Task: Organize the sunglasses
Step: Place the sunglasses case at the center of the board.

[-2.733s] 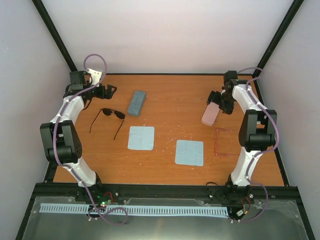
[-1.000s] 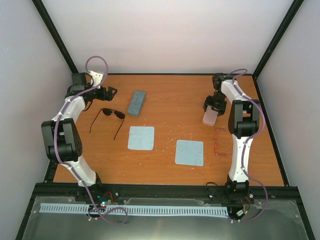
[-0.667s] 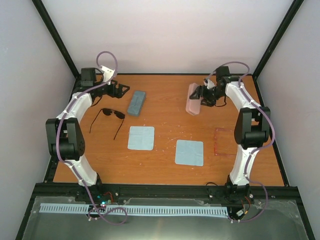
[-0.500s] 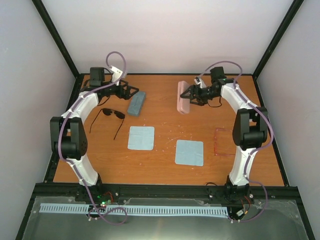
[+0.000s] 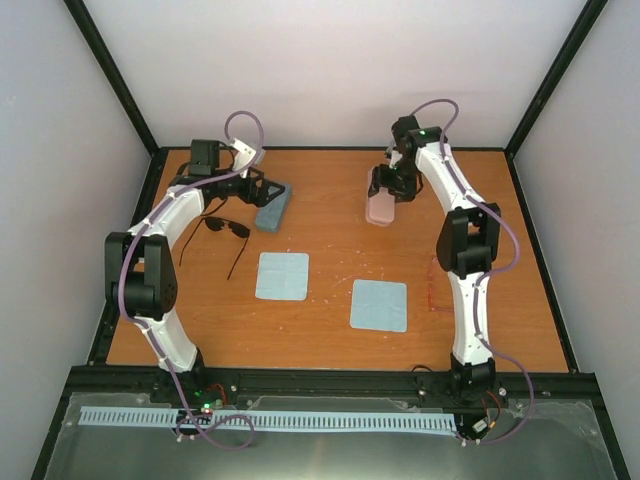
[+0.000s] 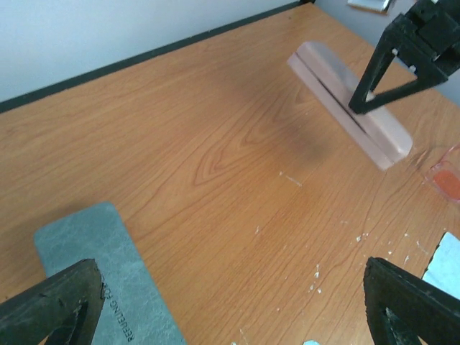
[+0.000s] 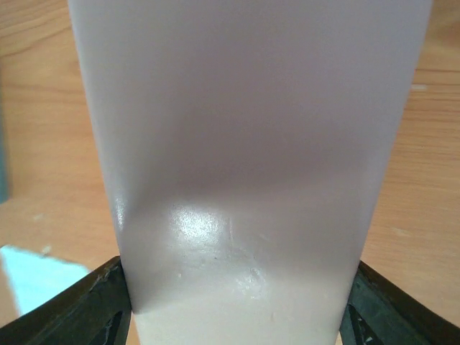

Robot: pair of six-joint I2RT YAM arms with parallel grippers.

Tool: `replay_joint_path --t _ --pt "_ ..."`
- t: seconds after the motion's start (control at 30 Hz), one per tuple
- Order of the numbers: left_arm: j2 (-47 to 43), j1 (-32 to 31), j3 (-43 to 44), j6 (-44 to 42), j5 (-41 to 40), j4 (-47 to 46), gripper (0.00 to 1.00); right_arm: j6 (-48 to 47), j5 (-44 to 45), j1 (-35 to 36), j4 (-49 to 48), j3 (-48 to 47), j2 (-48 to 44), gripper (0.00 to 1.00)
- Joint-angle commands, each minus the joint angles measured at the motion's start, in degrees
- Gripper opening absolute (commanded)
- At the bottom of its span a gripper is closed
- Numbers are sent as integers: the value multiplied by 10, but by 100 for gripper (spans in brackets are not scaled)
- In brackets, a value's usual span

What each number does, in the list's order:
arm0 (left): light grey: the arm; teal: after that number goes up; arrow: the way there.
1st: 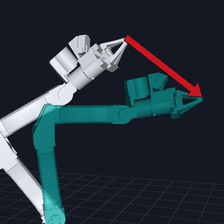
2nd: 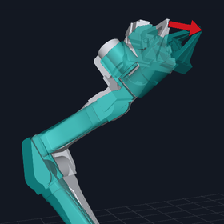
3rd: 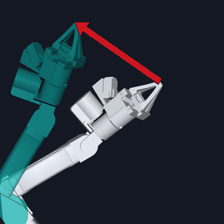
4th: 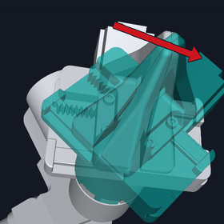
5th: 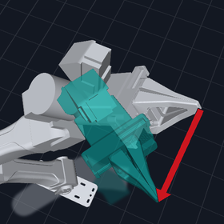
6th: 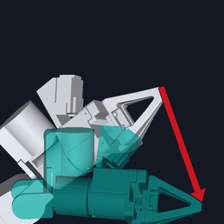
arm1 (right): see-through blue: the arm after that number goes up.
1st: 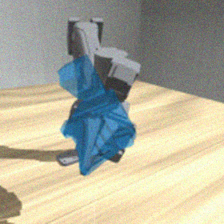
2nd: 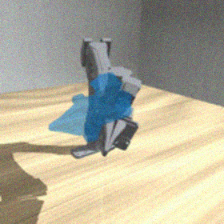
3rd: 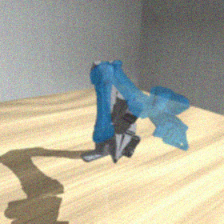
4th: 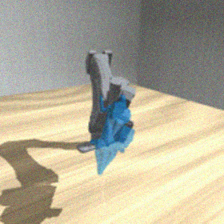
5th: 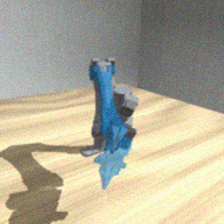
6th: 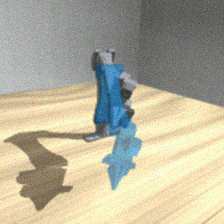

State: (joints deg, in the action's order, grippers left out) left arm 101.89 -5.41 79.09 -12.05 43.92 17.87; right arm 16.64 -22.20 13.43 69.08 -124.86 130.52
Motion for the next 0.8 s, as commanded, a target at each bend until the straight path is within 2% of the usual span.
replay_joint_path --t 0.0,0.13,0.33,0.53,0.63,0.77 --pt "-10 -1 -13 -24 -17 17 97 43 200 35 151 -93 34 3" --pt "-4 -6 -16 -31 -15 27 97 48 241 60 171 -68 54 3" --pt "-8 -11 -28 -43 -17 34 97 95 210 61 141 16 61 3" --pt "-17 -12 -38 -44 -23 37 97 105 184 62 103 49 80 4" --pt "-19 -12 -44 -42 -28 37 97 103 171 62 86 62 83 19" --pt "-20 -12 -49 -38 -35 37 96 95 158 62 79 61 78 59"
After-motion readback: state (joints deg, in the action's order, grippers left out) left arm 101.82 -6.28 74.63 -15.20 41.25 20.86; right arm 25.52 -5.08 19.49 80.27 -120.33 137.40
